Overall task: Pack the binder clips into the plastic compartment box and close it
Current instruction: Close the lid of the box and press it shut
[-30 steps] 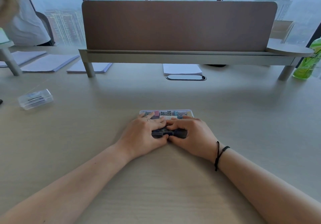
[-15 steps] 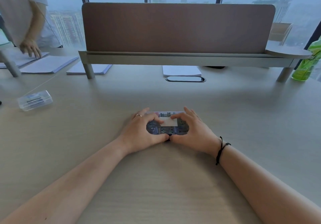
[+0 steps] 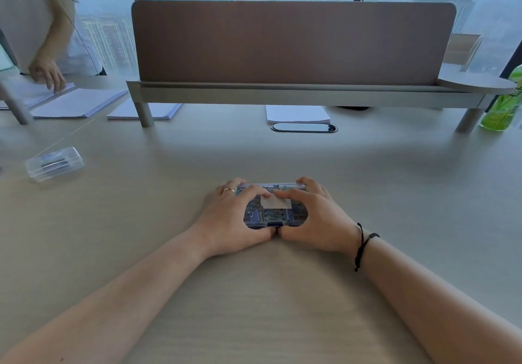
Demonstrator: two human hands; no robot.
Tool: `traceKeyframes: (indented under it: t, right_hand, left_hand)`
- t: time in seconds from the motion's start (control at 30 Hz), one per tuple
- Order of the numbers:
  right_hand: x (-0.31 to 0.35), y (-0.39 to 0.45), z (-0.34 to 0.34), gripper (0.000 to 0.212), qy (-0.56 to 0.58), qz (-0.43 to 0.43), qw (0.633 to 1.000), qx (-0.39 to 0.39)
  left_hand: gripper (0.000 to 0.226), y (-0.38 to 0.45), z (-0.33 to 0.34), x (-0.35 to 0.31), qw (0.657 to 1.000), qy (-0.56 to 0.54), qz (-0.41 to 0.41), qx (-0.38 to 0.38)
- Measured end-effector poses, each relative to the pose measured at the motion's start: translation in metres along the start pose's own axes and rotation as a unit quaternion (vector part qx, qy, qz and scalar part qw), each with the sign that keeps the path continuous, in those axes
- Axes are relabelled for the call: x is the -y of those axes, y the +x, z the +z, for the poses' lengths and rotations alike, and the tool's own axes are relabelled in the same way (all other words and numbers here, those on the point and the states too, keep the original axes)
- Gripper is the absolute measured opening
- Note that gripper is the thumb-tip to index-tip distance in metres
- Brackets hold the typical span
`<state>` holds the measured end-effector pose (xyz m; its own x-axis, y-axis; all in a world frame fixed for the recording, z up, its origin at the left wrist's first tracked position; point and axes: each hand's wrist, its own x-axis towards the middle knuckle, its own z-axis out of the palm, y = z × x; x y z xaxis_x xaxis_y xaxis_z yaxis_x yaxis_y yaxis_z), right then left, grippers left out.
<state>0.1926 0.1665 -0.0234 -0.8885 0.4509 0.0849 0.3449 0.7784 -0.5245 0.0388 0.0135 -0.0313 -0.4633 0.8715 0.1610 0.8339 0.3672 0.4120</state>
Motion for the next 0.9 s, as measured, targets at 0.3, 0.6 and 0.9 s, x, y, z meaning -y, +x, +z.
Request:
traceKeyframes:
  t: [0.3,0.6,0.9]
  right_hand:
    - [-0.003,-0.003,-0.003,0.073,-0.002,-0.008,1.0,-0.002]
    - [-0.008,-0.006,0.001,0.071,-0.054,-0.025,0.998,-0.008]
    - [-0.004,-0.01,0.002,0.075,-0.041,-0.033,0.998,-0.027]
  left_hand:
    - [0.073,-0.001,-0.004,0.007,0.999,-0.009,0.027,0.022]
    - [0.083,-0.001,-0.008,0.008,0.996,0.055,0.028,0.064]
    - [0.076,-0.009,-0.009,0.012,0.999,-0.026,0.039,0.023]
